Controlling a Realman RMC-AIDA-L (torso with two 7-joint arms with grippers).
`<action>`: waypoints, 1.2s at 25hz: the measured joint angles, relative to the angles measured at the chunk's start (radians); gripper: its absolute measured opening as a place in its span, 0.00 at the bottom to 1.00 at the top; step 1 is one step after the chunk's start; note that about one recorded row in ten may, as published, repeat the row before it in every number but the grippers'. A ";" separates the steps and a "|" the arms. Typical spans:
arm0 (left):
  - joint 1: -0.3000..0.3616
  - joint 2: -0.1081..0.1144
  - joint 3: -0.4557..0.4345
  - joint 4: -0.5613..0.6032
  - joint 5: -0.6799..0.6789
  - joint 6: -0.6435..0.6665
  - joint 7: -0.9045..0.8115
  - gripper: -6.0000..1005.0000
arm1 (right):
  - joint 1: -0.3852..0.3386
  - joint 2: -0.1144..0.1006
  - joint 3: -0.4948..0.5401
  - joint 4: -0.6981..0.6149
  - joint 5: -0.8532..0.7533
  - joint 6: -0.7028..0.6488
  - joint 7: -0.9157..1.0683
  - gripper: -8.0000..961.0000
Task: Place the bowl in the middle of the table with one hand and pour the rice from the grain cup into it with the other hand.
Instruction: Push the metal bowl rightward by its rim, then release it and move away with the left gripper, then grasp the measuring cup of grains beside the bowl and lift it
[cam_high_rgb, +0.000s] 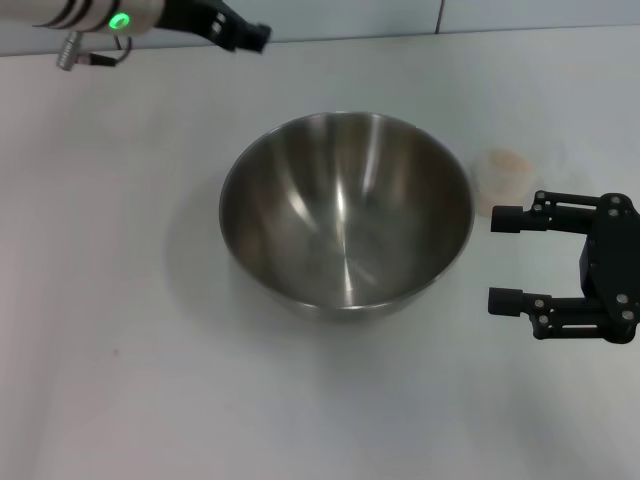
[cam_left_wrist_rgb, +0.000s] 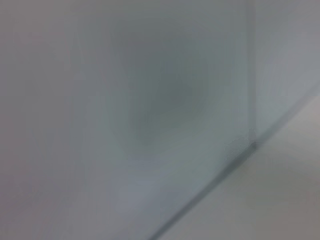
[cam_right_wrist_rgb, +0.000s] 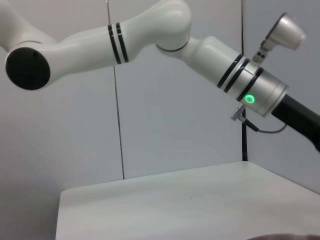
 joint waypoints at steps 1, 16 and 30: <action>0.000 0.000 0.000 0.000 0.000 0.000 0.000 0.70 | 0.000 0.000 0.000 0.000 0.000 0.000 0.000 0.78; 0.296 0.015 0.069 0.203 -0.440 -0.230 0.275 0.73 | 0.017 -0.001 0.001 -0.001 0.000 0.000 -0.001 0.78; 0.269 0.038 -0.196 0.074 -0.661 0.553 0.665 0.72 | 0.031 -0.003 0.001 -0.008 -0.010 0.000 0.014 0.78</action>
